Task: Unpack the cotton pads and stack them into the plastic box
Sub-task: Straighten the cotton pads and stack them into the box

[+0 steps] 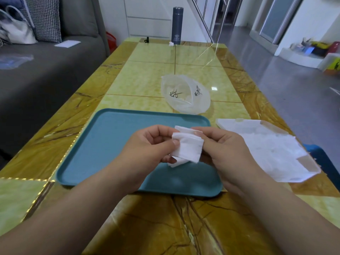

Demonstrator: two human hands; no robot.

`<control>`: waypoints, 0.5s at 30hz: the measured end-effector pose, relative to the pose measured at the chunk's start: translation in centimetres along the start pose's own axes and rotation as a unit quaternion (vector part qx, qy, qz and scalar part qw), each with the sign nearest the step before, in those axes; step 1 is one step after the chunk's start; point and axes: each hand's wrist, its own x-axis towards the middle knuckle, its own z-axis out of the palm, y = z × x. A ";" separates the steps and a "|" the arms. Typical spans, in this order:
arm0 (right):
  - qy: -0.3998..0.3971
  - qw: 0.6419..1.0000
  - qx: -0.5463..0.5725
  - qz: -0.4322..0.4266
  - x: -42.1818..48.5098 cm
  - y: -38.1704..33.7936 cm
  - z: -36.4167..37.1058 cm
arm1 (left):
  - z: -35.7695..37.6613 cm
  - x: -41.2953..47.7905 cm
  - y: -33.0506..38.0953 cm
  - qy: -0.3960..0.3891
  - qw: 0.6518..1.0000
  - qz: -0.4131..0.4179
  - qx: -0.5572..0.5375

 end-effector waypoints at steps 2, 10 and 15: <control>-0.015 1.000 0.004 -0.003 -0.2 0.0 0.1 | -0.2 0.1 -0.1 0.017 1.000 0.010 0.011; -0.038 0.998 -0.038 -0.017 -0.2 0.0 -0.1 | -0.1 0.4 -0.2 0.040 0.999 0.011 0.027; -0.066 0.998 -0.016 -0.003 -0.2 -0.1 -0.2 | -0.2 0.5 -0.5 0.047 0.998 0.011 0.034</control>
